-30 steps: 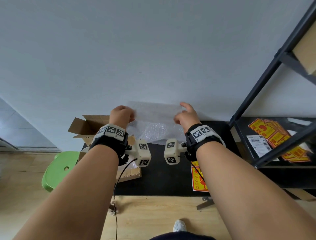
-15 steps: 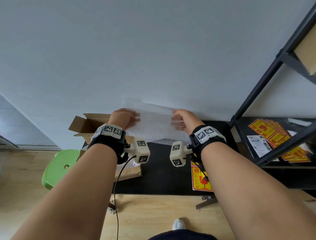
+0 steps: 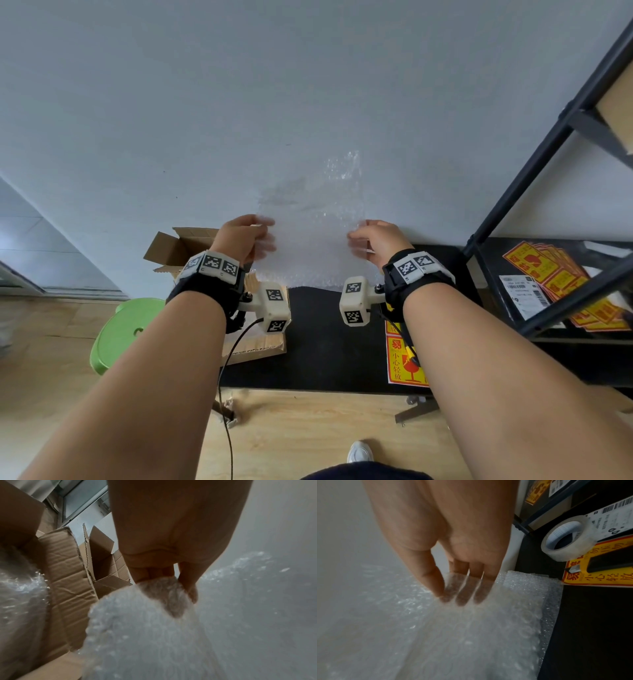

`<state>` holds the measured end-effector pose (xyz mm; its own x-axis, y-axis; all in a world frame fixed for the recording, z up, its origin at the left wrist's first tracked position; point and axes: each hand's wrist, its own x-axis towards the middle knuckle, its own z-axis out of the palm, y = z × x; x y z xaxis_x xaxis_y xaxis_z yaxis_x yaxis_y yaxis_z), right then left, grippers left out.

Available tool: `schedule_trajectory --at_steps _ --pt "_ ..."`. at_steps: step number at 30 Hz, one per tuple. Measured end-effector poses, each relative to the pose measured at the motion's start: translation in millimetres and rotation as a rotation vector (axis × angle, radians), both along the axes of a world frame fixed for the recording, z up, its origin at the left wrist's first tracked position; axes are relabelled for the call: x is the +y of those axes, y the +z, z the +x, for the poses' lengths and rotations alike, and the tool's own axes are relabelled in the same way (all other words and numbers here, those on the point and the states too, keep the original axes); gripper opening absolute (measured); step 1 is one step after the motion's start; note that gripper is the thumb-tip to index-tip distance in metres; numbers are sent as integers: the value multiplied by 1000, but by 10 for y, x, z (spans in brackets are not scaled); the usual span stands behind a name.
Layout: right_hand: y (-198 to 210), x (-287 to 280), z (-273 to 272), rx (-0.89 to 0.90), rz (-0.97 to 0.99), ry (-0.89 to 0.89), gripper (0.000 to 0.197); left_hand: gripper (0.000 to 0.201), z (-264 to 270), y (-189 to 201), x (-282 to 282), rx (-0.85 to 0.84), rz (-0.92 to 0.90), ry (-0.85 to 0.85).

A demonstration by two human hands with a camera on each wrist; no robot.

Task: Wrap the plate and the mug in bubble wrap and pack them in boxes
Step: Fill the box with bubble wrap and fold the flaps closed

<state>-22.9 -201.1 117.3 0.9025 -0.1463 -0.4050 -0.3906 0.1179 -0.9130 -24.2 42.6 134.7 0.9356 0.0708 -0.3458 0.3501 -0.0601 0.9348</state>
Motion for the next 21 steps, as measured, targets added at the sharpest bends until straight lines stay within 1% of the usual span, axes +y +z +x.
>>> schedule_trajectory --at_steps 3,5,7,9,10,11,12,14,16,17,18,19,20,21 --pt "46 22 -22 -15 -8 56 17 21 18 -5 37 0 -49 36" --pt "72 42 -24 -18 -11 83 22 22 28 -29 60 15 -71 50" --pt "77 71 -30 -18 -46 67 30 24 36 -52 63 14 -99 84" --pt "87 97 -48 11 -67 32 36 33 11 -46 39 -11 -131 149" --pt "100 113 -58 26 -45 10 38 36 -2 -46 29 -13 -122 156" --pt "123 124 -64 28 -26 -11 39 38 -9 -49 28 -16 -85 141" --pt "141 128 -67 29 -13 -25 37 37 -15 -44 28 -8 7 107" --pt "185 149 -99 38 -4 -16 26 33 5 -46 73 -8 281 22" --pt "186 181 -120 -3 -17 73 9 30 35 -67 119 -18 529 -125" --pt "169 200 -117 -20 -99 128 10 32 35 -69 128 -29 639 -192" --pt "150 215 -109 -36 -241 178 12 34 36 -66 129 -45 731 -220" --pt "128 232 -106 -65 -392 198 15 34 29 -49 122 -65 767 -183" --pt "124 264 -102 -103 -490 202 19 32 18 -19 102 -100 779 -110" --pt "113 288 -96 -133 -525 204 22 28 23 -6 83 -149 775 -45"
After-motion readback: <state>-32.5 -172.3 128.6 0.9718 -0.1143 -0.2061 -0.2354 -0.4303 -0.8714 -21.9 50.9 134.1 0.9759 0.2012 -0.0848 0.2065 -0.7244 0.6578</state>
